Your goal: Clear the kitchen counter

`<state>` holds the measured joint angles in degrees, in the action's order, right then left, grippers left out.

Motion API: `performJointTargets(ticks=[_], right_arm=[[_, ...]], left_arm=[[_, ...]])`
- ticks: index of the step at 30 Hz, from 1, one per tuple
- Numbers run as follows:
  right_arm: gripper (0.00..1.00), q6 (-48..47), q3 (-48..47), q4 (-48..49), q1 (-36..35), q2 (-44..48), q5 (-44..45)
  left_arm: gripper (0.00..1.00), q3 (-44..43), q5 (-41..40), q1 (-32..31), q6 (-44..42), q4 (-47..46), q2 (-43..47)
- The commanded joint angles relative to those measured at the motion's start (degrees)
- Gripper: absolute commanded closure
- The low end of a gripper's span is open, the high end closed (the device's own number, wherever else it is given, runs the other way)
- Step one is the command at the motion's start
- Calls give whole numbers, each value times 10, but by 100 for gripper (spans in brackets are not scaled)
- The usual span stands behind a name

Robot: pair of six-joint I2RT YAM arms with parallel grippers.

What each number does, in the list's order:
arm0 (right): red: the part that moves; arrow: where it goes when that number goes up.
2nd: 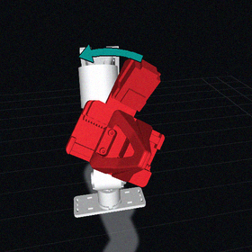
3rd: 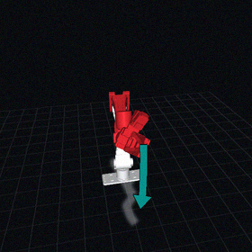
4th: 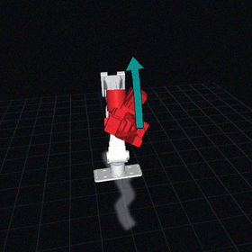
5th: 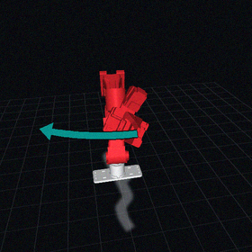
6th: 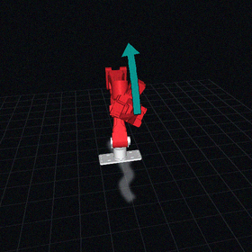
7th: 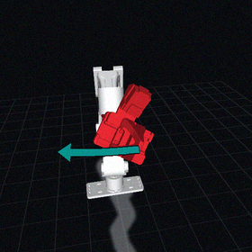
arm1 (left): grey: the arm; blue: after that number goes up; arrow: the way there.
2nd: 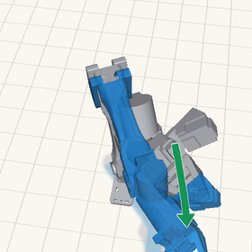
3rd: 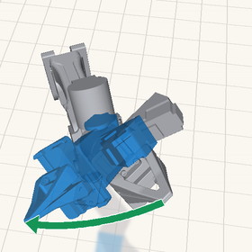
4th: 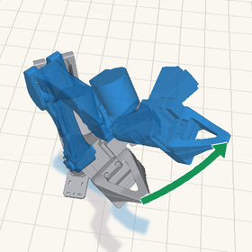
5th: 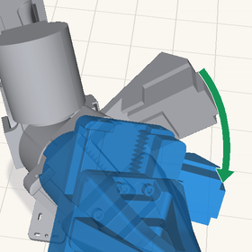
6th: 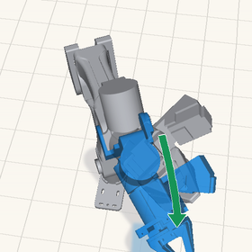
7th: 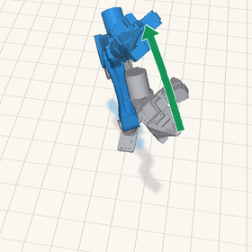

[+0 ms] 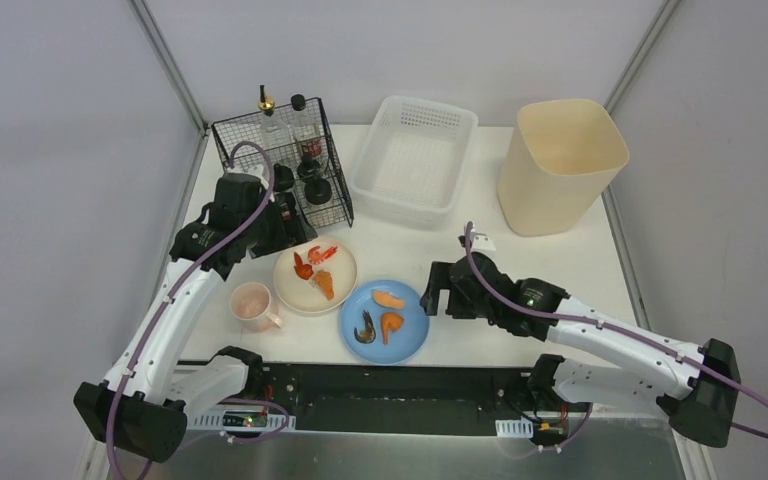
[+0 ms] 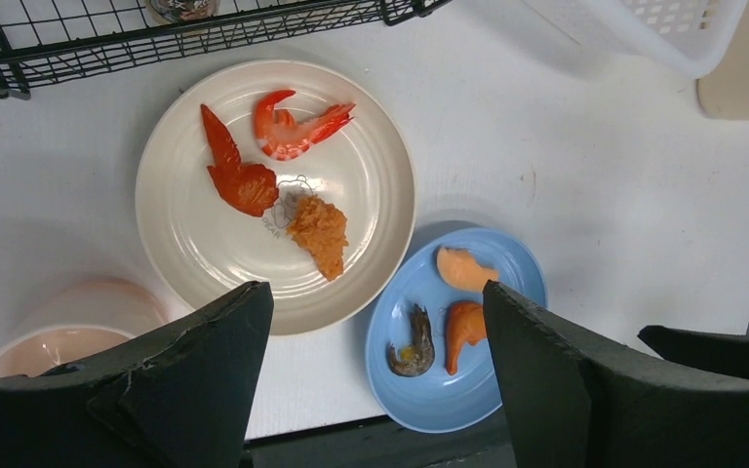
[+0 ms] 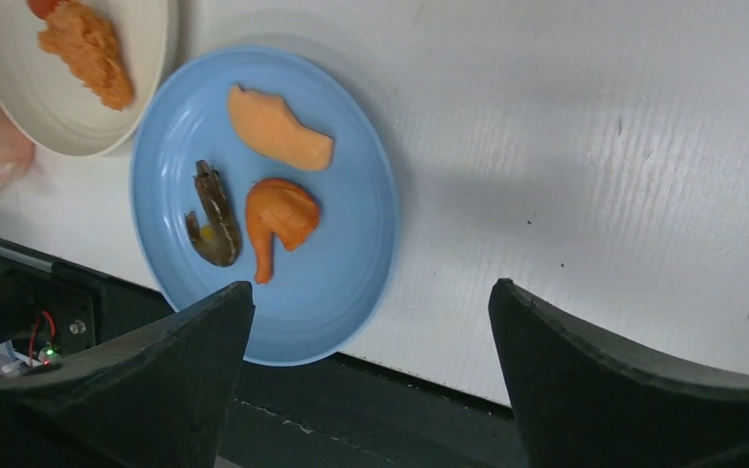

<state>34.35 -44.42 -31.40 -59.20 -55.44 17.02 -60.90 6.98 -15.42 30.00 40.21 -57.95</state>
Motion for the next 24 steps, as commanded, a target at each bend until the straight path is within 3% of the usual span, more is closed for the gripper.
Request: performJointTargets(ticks=[1,14,24], right_arm=[[7,59,37,29,-4,-5,-19],[20,135,117,155,-4,-84,-71],[38,172,154,252,-5,-140,-93]], left_arm=[[19,6,5,-5,5,4,23],[19,23,39,-4,-11,4,46],[18,28,54,-5,-24,6,58]])
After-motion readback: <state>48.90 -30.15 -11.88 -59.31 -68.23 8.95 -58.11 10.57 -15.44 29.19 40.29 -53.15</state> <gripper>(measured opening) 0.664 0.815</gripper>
